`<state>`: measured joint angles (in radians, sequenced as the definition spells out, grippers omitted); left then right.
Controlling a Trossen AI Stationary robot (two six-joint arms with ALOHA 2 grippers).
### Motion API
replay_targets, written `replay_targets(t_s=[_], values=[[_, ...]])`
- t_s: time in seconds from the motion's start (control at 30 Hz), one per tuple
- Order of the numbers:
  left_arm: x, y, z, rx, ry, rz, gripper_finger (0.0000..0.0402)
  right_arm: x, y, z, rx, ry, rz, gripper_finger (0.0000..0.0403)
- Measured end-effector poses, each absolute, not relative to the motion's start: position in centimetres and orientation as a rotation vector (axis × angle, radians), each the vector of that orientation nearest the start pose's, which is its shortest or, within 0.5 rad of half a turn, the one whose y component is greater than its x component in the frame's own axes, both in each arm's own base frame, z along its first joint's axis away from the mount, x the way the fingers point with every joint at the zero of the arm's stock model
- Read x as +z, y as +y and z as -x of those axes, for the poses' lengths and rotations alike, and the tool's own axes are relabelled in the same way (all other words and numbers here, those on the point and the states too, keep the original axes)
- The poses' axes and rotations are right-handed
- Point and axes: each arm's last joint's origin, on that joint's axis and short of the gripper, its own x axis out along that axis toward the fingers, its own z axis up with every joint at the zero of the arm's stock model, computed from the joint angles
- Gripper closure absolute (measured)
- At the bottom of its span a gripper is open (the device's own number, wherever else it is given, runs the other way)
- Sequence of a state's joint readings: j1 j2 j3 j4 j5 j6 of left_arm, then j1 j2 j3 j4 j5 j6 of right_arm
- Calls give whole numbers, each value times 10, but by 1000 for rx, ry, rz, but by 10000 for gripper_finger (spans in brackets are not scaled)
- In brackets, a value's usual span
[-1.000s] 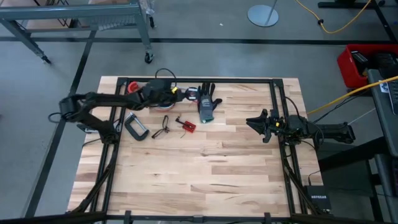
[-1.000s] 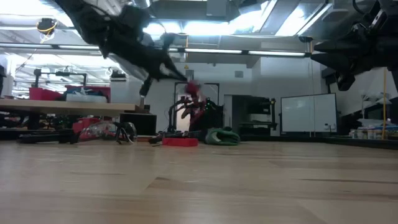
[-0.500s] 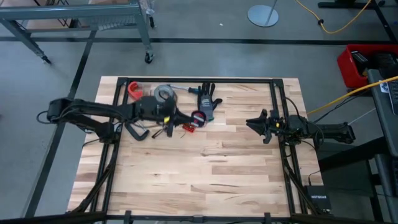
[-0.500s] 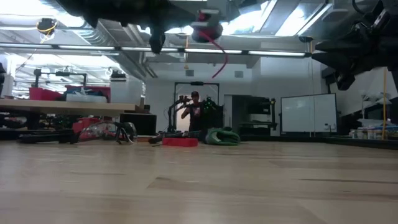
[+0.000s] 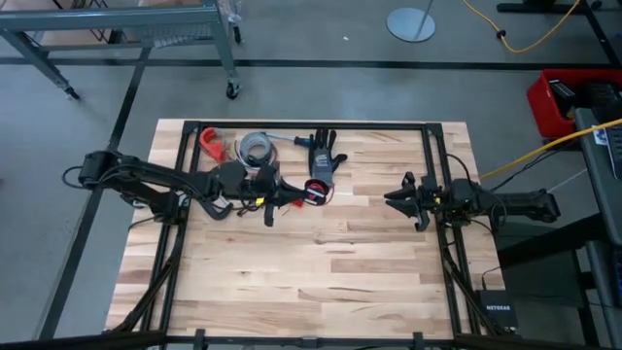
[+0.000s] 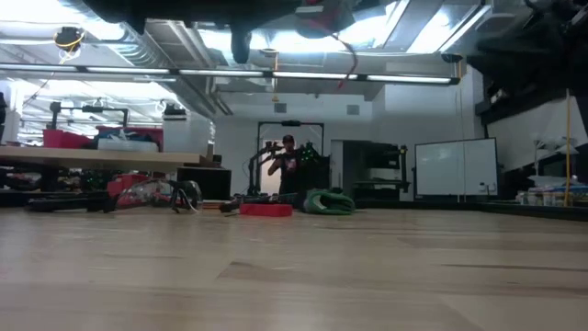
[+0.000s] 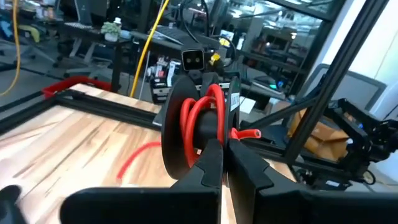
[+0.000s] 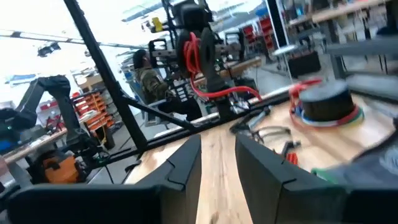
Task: Coil cords
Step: Uncoil the orange wire from the black spool
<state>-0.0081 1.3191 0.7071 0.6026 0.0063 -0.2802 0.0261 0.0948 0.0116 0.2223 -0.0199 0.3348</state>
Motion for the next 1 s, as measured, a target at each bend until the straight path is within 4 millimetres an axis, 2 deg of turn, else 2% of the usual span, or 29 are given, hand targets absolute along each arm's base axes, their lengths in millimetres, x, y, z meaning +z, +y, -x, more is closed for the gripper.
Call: replay_targets(t_s=[0.2,0.5,0.8,1.0], values=[[254,-5,-297,-21,9,331,401,183,5,-110,114,-129,-246,299],[238,-7,-311,-42,-9,368,401,177,6,-130,100,23,-249,299],[239,-14,-312,-71,-27,363,401,185,7,-162,93,177,-216,299],[238,-17,-312,-80,-19,355,401,191,4,-189,-44,239,-198,299]])
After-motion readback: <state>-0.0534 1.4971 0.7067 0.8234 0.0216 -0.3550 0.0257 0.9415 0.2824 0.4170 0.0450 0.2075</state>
